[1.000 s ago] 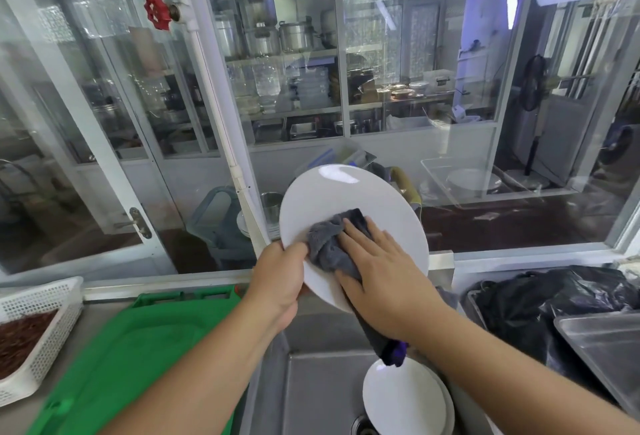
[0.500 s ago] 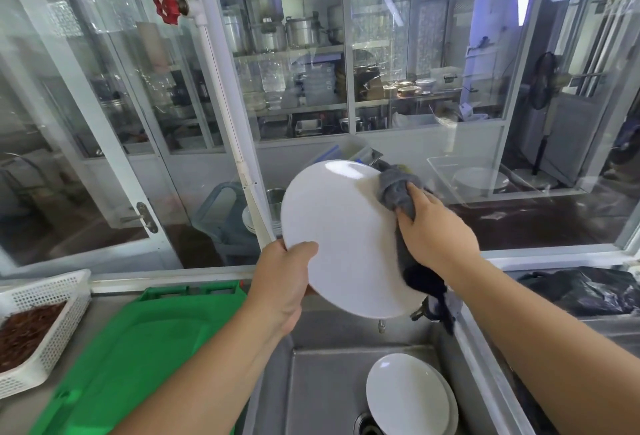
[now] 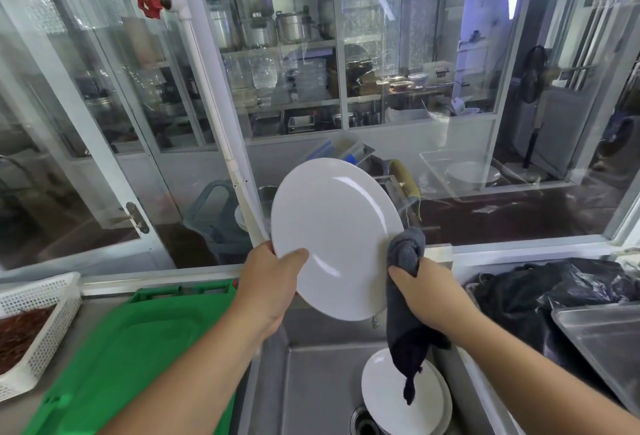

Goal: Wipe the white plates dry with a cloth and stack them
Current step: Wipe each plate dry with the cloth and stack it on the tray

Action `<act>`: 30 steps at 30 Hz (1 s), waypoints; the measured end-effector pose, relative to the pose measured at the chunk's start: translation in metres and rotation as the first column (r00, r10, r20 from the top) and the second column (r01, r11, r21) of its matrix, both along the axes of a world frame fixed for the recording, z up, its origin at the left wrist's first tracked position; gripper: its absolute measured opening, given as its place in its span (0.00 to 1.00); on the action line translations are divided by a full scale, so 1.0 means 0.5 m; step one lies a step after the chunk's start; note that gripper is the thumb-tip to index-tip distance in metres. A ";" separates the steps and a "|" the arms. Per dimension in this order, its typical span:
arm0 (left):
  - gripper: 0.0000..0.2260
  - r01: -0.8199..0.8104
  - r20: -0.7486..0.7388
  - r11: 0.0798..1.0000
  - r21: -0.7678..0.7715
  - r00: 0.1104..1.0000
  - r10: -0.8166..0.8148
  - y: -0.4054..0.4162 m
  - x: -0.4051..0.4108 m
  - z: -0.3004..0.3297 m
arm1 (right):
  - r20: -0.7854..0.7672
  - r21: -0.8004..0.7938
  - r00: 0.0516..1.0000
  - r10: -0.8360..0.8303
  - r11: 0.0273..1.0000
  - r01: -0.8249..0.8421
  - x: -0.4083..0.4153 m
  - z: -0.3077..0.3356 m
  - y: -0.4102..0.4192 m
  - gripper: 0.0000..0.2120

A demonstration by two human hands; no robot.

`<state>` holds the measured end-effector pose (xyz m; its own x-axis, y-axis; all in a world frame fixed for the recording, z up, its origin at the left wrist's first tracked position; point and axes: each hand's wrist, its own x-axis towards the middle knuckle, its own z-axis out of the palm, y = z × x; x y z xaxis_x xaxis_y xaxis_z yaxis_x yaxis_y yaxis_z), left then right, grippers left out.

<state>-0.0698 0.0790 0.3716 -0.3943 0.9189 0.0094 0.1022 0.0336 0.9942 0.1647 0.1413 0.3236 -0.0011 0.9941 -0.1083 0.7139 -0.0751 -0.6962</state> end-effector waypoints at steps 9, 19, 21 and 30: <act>0.11 -0.014 -0.479 0.999 0.036 0.878 0.030 -0.006 -0.025 0.010 | -0.105 0.055 0.988 -0.111 0.992 0.117 0.024 0.078 -0.006 0.14; 0.13 0.282 -0.862 0.939 0.196 0.506 0.028 -0.050 0.012 0.047 | -0.968 -0.229 0.134 -0.211 0.963 -0.145 -0.008 0.183 -0.019 0.25; 0.17 0.353 -0.907 0.924 0.143 0.421 -0.020 -0.059 0.017 0.048 | -0.977 -0.197 0.124 -0.176 0.962 -0.187 -0.001 0.194 -0.015 0.33; 0.21 0.479 -0.966 0.851 0.216 -0.024 0.258 -0.064 0.023 0.028 | -0.941 -0.296 0.240 -0.240 0.926 -0.236 0.027 0.175 -0.025 0.18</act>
